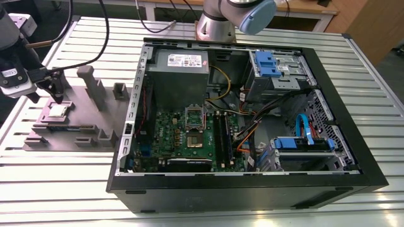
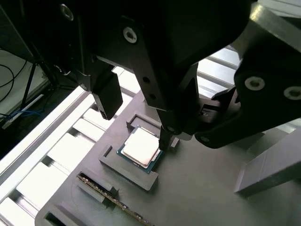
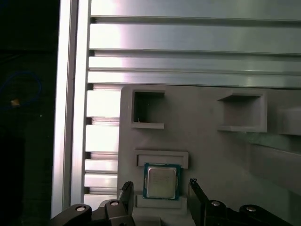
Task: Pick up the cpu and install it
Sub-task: 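Pick up the cpu and move it towards the insertion slot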
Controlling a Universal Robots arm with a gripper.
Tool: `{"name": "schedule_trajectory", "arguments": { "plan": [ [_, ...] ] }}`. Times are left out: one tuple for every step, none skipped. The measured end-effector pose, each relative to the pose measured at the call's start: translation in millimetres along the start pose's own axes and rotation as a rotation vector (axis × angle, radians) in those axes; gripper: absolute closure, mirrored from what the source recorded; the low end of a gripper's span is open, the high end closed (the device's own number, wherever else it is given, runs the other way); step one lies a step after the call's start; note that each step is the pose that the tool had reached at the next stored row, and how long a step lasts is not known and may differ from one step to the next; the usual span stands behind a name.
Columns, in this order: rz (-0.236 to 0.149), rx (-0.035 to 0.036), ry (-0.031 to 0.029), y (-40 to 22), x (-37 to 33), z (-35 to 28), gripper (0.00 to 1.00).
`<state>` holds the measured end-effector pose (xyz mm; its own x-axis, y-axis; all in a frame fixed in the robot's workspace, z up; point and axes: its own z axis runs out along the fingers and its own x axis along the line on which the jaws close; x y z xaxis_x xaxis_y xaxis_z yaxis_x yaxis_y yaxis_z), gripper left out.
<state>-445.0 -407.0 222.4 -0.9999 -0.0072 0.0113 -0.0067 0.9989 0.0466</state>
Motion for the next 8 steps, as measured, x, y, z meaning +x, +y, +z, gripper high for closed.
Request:
{"name": "schedule_trajectory", "arguments": {
  "plan": [
    [0.0,0.0,0.0,-0.3,-0.5,1.7,0.42],
    [0.001,0.0001,0.0001,-0.5,-0.9,3.2,0.42],
    [0.001,0.0001,0.0003,-0.5,-1.0,4.1,0.42],
    [0.001,-0.0002,0.0004,-0.5,-1.0,4.6,0.42],
    [0.001,-0.0003,0.0005,-0.6,-1.0,5.0,0.42],
    [0.001,-0.0003,0.0006,-0.6,-1.1,5.2,0.42],
    [0.001,-0.0004,0.0005,-0.7,-1.1,5.5,0.42],
    [0.001,-0.0004,0.0003,-0.7,-1.1,5.7,0.42]
  ]
}}
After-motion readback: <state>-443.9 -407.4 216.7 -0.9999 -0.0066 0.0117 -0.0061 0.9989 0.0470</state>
